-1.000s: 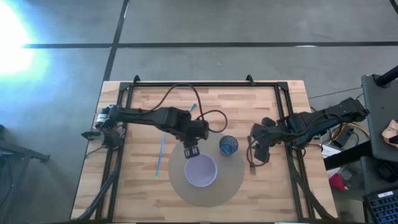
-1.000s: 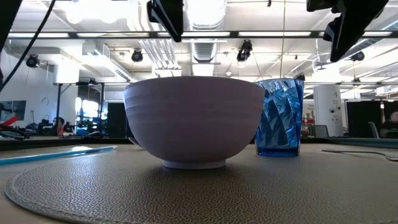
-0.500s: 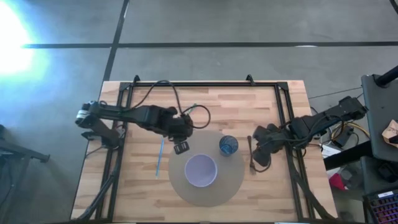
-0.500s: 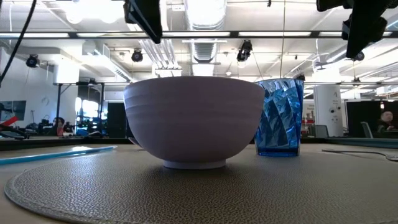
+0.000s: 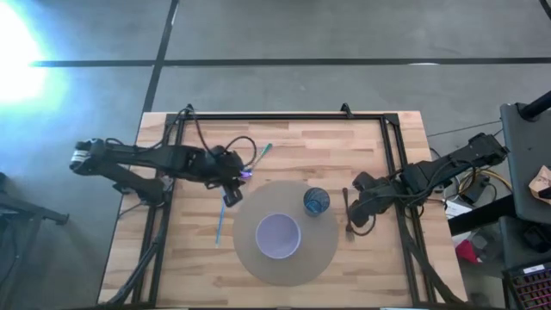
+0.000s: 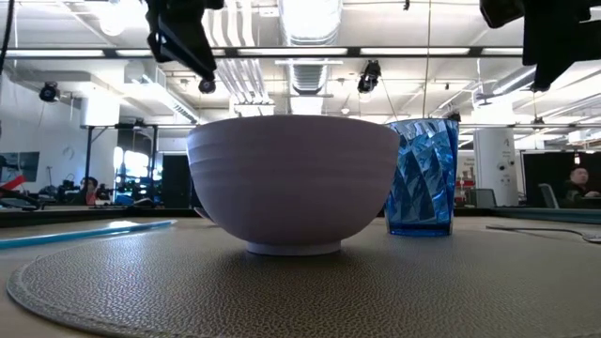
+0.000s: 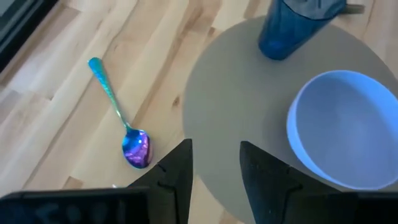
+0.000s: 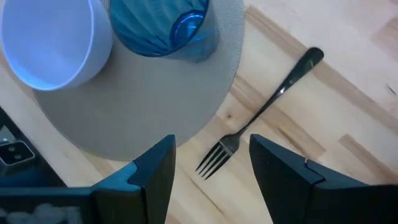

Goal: Pick & Place Utensil
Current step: Put the fork into the bowl

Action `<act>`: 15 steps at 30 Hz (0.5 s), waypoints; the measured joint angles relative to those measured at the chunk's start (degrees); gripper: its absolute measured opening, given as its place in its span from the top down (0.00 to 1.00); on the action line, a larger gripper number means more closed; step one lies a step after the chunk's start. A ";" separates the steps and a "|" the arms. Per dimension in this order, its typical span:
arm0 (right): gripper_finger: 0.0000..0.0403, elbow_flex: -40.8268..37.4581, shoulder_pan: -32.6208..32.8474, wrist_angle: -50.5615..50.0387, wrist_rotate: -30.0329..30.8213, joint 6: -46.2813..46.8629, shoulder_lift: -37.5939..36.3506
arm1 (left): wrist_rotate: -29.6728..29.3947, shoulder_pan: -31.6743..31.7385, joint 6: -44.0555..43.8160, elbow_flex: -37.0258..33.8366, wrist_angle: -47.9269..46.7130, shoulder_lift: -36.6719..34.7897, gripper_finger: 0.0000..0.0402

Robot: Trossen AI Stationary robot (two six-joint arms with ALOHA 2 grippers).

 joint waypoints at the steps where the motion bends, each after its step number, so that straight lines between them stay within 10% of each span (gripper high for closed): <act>1: 0.50 0.01 0.12 -0.14 -0.04 0.42 -0.02 | 0.02 0.48 0.39 -1.35 1.04 -1.07 0.69; 15: 0.50 11.64 1.08 -5.24 1.76 2.93 0.05 | 0.09 4.27 3.58 -7.37 4.68 -6.95 0.69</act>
